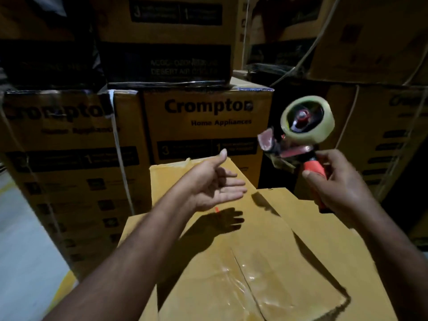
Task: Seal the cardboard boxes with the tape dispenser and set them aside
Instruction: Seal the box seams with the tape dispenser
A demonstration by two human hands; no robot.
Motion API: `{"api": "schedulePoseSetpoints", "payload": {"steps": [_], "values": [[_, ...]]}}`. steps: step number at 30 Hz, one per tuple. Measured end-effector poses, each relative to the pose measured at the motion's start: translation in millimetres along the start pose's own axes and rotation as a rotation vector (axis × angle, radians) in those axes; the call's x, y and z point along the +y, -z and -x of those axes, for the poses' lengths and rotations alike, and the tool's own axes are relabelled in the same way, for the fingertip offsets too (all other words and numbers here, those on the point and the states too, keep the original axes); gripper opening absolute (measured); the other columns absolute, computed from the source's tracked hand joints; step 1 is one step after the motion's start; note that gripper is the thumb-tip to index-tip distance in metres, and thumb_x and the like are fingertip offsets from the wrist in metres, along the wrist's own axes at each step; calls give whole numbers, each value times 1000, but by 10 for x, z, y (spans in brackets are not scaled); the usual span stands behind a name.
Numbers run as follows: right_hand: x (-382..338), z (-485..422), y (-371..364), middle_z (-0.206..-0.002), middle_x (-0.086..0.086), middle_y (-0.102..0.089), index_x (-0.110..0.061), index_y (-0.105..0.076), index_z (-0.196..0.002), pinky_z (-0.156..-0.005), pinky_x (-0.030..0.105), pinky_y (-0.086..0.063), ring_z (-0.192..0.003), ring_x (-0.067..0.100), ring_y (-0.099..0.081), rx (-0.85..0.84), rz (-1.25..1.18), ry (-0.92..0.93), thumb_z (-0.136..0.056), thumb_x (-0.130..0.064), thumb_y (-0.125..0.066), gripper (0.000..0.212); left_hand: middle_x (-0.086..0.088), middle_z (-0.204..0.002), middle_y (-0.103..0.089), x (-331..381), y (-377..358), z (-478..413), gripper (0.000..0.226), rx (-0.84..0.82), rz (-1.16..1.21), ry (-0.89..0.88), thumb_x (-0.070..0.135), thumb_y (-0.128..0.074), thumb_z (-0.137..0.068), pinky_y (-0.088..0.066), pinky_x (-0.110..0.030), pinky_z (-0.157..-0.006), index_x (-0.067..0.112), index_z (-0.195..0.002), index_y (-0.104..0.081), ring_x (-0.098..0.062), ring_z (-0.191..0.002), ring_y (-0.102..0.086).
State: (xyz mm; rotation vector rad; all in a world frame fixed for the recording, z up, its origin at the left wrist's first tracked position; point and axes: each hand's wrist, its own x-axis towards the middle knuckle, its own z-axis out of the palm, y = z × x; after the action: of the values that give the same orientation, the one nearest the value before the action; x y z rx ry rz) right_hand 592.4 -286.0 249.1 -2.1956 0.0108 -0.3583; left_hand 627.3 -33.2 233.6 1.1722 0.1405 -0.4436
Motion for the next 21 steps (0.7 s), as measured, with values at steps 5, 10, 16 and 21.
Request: {"api": "schedulePoseSetpoints", "payload": {"steps": [5, 10, 16, 21], "values": [[-408, 289, -601, -134, -2, -49, -33, -35, -146, -73, 29, -48, -100, 9, -46, 138, 309, 243, -95, -36, -61, 57, -33, -142, -51, 263, 71, -256, 79, -171, 330, -41, 68, -45, -97, -41, -65, -109, -3, -131, -54, -51, -132, -48], [-525, 289, -940, -131, -1, -49, -29, -35, -148, -59, 11, -29, -92, 5, -40, 191, 396, 335, -97, -37, -59, 57, -21, -137, -61, 185, 374, -409, 92, -292, 283, -129, 84, -42, -85, -36, -69, -107, 12, -141, -53, -44, -131, -51], [-585, 161, -1012, -131, -1, -51, -27, -40, -145, -76, 37, -55, -103, 14, -55, 187, 138, 306, -96, -33, -63, 54, -22, -147, -52, -119, 466, -536, 109, -502, 348, -162, 73, -73, -68, -33, -73, -108, 8, -151, -43, -43, -135, -49], [-530, 137, -1085, -121, -9, -50, -29, -43, -142, -77, 48, -60, -104, 26, -64, 107, -69, 247, -94, -32, -65, 53, -24, -143, -56, -194, 354, -522, 88, -466, 544, -235, 56, -68, -84, -48, -60, -101, -1, -148, -45, -40, -132, -55]]}}
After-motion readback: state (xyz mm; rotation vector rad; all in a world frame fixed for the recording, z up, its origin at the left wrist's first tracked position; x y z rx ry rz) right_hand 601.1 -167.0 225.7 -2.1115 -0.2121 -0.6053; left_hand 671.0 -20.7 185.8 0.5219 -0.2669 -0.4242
